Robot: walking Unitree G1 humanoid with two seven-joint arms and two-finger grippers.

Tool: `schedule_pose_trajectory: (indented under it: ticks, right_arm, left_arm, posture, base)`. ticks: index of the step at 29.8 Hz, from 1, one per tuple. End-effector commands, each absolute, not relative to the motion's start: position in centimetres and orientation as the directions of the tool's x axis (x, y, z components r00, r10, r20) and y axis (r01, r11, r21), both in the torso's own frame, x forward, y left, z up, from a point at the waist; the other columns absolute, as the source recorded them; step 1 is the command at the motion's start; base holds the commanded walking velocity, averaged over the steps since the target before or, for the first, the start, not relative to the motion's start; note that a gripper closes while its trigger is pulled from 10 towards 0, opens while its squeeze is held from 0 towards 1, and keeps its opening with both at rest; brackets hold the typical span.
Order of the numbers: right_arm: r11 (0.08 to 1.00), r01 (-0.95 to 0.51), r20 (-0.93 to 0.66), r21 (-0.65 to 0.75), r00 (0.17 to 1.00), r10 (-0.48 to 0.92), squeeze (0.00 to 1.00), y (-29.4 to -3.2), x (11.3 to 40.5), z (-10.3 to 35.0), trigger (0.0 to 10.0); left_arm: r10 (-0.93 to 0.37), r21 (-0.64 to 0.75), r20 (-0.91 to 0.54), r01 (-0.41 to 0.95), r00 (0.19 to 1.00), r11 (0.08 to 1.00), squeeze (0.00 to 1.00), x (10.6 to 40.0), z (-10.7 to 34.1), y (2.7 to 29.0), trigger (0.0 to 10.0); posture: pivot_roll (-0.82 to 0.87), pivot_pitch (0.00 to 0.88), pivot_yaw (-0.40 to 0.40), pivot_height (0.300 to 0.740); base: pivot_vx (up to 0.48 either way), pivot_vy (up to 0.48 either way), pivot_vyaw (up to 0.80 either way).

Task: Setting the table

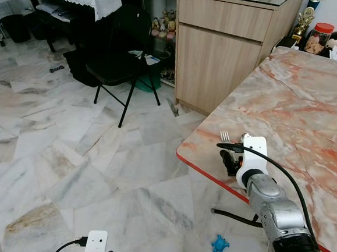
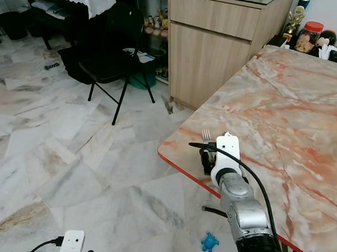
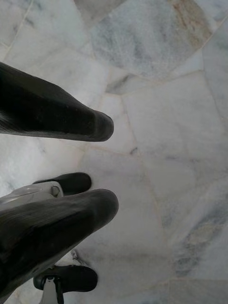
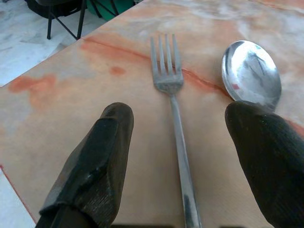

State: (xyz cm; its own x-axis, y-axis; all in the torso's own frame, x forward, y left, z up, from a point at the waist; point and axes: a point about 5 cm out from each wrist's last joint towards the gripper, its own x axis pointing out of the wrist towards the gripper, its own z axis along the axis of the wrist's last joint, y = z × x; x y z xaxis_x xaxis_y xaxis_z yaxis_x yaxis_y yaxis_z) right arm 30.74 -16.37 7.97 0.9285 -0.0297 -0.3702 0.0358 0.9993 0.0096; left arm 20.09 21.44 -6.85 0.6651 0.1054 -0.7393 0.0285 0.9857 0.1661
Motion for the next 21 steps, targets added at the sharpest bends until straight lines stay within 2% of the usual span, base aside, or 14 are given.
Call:
schedule_pose_trajectory:
  ticks: [1, 15, 21]
  right_arm:
    - [1.000, 0.030, -0.362, 0.004, 0.932, -0.026, 0.00, -16.4, 30.9, 8.5, 10.0]
    - [0.999, 0.032, -0.362, 0.007, 0.932, -0.028, 0.00, -16.3, 31.7, 8.5, 10.0]
    - [0.999, -0.006, -0.374, 0.041, 0.927, 0.020, 0.00, -15.6, 31.9, 7.9, 10.0]
  left_arm:
    - [0.115, 0.174, -0.756, 0.028, 0.644, 0.984, 0.00, 19.4, -7.2, 21.6, 10.0]
    - [0.123, 0.175, -0.756, 0.017, 0.643, 0.984, 0.00, 19.3, -7.2, 21.7, 10.0]
    - [0.123, 0.174, -0.757, 0.016, 0.642, 0.985, 0.00, 19.3, -7.3, 21.7, 10.0]
  posture:
    - [0.12, 0.057, -0.046, 0.740]
    - [0.12, 0.057, -0.051, 0.740]
    - [0.12, 0.056, -0.053, 0.740]
  base:
    - [0.000, 0.000, 0.00]
    - [0.000, 0.000, 0.00]
    - [0.000, 0.000, 0.00]
